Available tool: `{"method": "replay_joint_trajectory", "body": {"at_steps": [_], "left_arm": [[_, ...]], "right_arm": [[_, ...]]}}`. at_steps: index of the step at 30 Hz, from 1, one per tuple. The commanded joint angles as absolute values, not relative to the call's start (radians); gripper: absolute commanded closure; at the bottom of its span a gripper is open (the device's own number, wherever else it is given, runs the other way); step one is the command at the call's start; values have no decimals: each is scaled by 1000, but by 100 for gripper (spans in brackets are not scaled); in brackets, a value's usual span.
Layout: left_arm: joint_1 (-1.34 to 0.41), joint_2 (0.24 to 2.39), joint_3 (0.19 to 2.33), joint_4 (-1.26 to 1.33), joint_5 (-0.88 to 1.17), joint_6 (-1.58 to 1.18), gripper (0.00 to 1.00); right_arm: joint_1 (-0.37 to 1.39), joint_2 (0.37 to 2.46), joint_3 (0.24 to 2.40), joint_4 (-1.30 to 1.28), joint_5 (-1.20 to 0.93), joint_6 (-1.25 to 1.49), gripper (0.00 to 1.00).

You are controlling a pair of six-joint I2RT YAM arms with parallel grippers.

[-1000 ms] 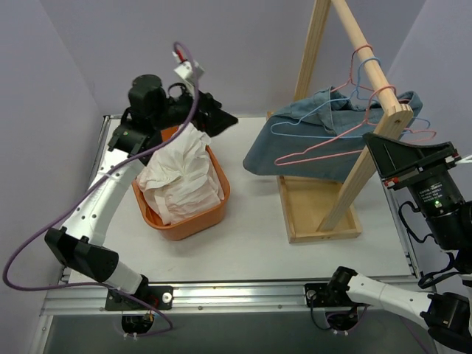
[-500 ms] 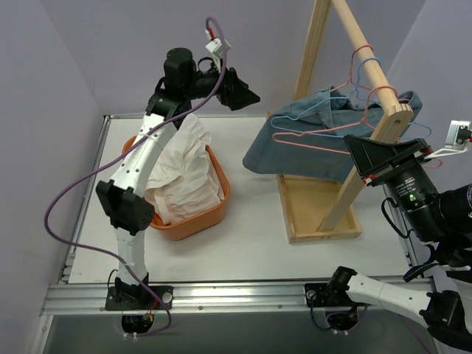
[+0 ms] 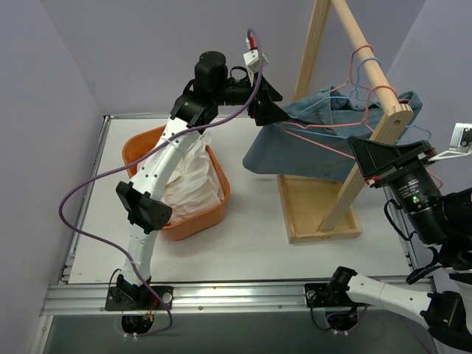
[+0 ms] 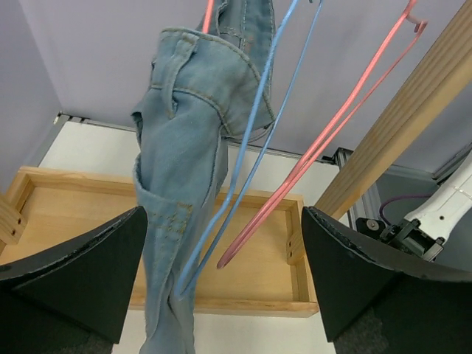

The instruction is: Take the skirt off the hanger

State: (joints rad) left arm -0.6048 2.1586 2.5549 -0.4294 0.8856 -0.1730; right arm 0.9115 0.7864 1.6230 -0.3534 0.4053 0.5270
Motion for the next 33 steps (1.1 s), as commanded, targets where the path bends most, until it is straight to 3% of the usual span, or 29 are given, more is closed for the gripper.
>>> {"method": "replay_joint_trajectory", "body": {"at_steps": [1, 12, 17, 32, 33], "left_arm": [[-626, 2187, 2606, -503, 815, -101, 6], [-607, 2215, 2623, -319, 764, -279, 6], [-604, 2290, 2743, -373, 752, -313, 4], [-632, 2321, 2750, -422, 681, -239, 0], [-632, 2324, 2750, -422, 678, -241, 7]], "right_arm": [[920, 770, 1617, -322, 426, 534, 100], [920, 752, 1629, -341, 437, 534, 100], [922, 753, 1634, -336, 436, 529, 100], [923, 764, 1629, -321, 431, 526, 100], [925, 764, 1629, -316, 430, 526, 100]]}}
